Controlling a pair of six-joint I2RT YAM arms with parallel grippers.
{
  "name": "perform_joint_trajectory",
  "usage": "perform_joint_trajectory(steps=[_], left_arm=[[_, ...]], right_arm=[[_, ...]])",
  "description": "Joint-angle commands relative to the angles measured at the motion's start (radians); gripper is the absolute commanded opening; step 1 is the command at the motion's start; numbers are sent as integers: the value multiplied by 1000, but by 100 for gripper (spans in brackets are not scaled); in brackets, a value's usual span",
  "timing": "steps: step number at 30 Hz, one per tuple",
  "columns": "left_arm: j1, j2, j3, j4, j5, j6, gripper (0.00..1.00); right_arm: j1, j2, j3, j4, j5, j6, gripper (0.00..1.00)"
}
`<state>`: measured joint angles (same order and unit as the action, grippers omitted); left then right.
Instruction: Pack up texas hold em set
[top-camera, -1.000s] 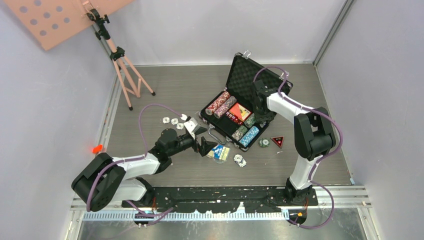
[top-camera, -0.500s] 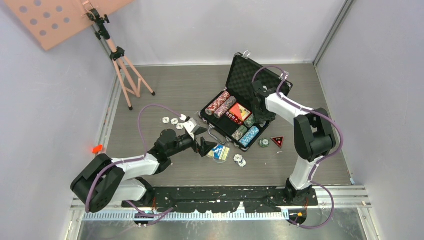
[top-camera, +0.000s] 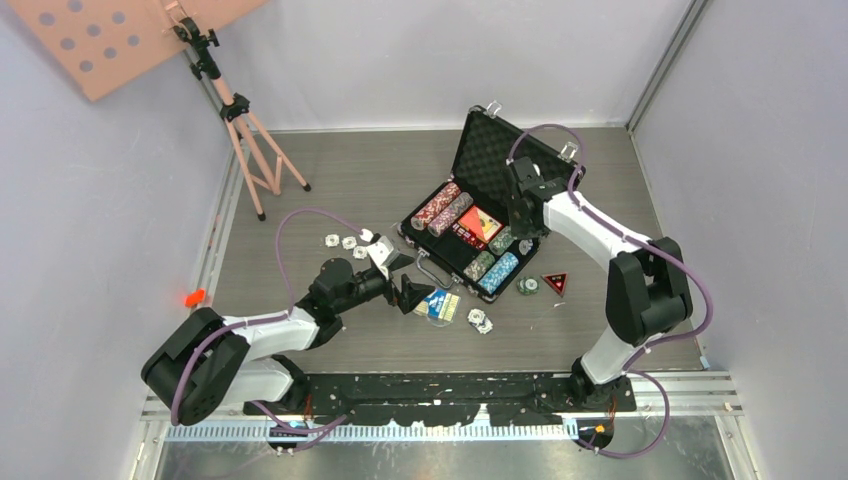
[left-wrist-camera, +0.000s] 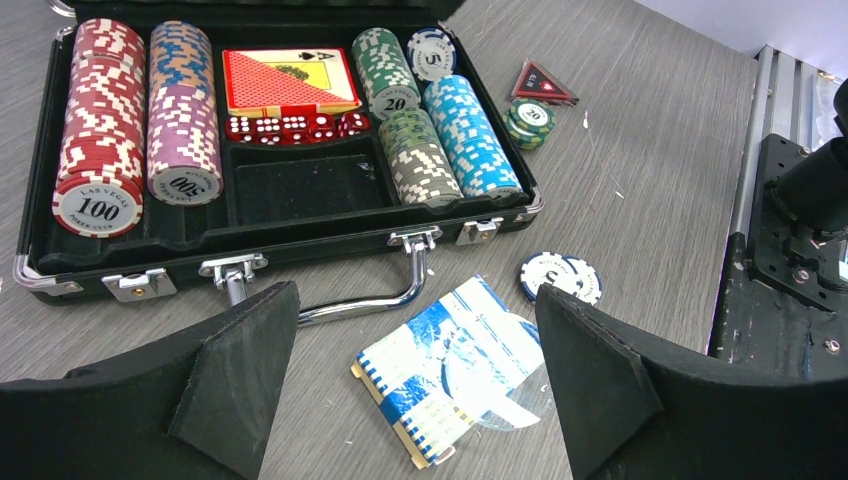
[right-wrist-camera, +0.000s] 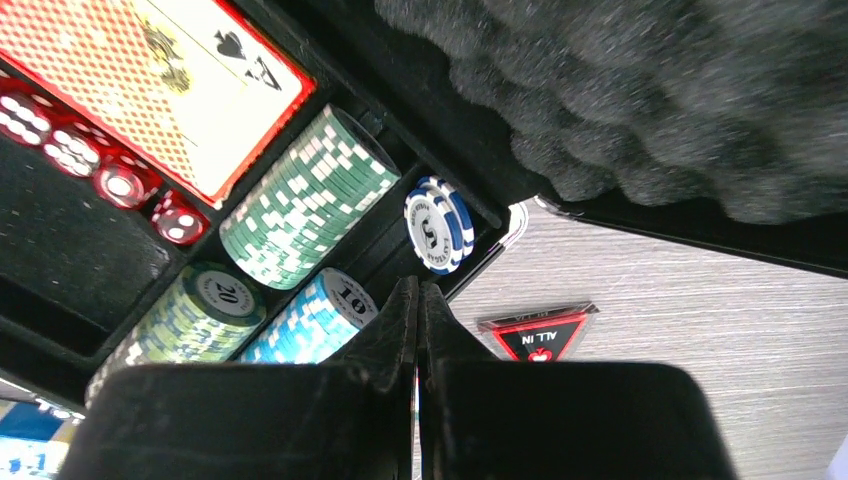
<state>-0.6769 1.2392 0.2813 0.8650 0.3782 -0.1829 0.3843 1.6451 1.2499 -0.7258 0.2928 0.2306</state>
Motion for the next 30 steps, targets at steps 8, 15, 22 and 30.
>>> perform_joint_trajectory(steps=[8, 15, 22, 30], left_arm=[[-3, -16, -4, 66, 13, -4, 91], [-3, -20, -5, 66, 13, -4, 91], [-3, -21, -5, 66, 11, -4, 91], [-3, -10, -2, 66, 11, -3, 91]], right_arm=[[4, 82, -91, 108, -36, 11, 1], [4, 123, -113, 139, 25, 17, 1], [7, 131, -141, 183, 126, 21, 1], [8, 132, -126, 184, 250, 9, 1]])
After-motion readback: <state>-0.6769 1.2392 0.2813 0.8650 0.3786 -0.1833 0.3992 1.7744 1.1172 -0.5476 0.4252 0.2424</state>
